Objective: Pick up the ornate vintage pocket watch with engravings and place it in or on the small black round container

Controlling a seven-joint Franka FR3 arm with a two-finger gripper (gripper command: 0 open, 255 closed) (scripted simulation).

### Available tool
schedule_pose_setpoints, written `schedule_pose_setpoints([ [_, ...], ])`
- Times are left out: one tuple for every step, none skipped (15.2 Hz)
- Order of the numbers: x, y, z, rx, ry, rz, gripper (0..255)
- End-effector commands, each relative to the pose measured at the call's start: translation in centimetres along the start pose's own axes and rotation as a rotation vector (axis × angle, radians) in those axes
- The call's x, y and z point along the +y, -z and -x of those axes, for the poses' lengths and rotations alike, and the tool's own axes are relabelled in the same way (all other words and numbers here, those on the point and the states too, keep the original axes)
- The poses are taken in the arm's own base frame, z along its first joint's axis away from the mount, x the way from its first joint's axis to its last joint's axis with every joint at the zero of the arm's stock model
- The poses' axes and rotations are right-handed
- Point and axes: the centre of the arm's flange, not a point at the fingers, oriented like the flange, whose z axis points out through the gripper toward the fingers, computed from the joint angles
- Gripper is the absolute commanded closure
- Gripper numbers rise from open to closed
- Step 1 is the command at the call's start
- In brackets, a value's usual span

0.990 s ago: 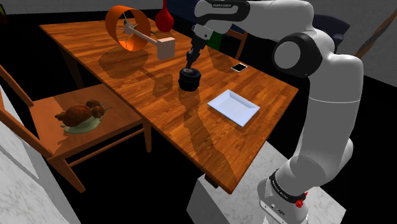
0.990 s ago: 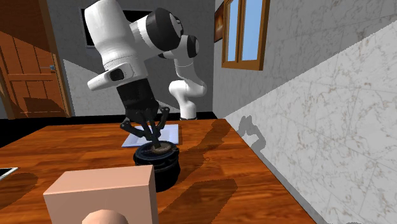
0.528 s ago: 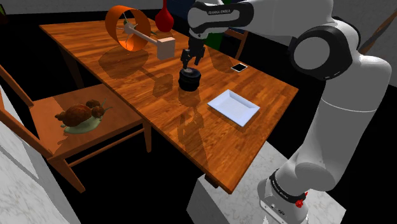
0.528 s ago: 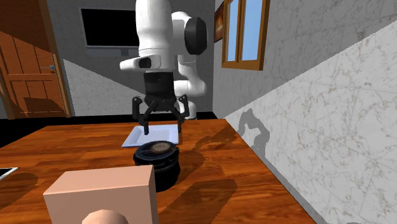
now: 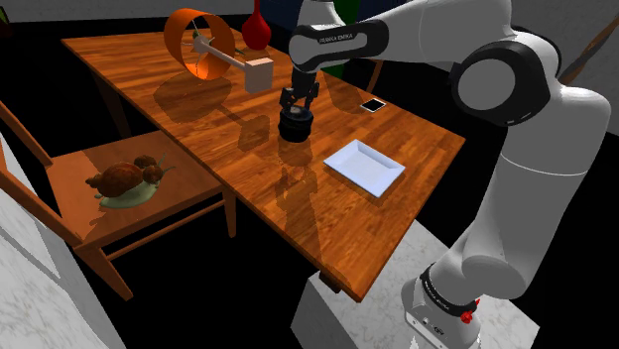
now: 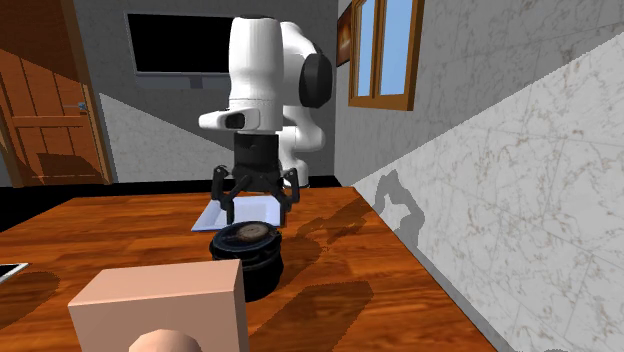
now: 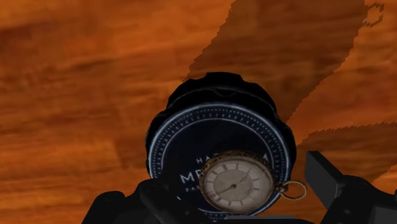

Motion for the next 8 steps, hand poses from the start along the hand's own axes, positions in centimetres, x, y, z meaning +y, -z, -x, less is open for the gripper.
schedule_pose_setpoints([
  [-0.02,-0.36,0.02,0.001,0.000,0.000,0],
  [-0.02,-0.36,0.02,0.001,0.000,0.000,0],
  [-0.02,-0.36,0.02,0.001,0.000,0.000,0],
  [-0.02,-0.36,0.02,0.001,0.000,0.000,0],
  [-0.02,-0.36,0.02,0.001,0.000,0.000,0],
  [-0.02,-0.36,0.02,0.001,0.000,0.000,0],
  [-0.03,-0.35,0.02,0.000,0.000,0.000,0],
  [-0.03,-0.35,0.02,0.000,0.000,0.000,255],
])
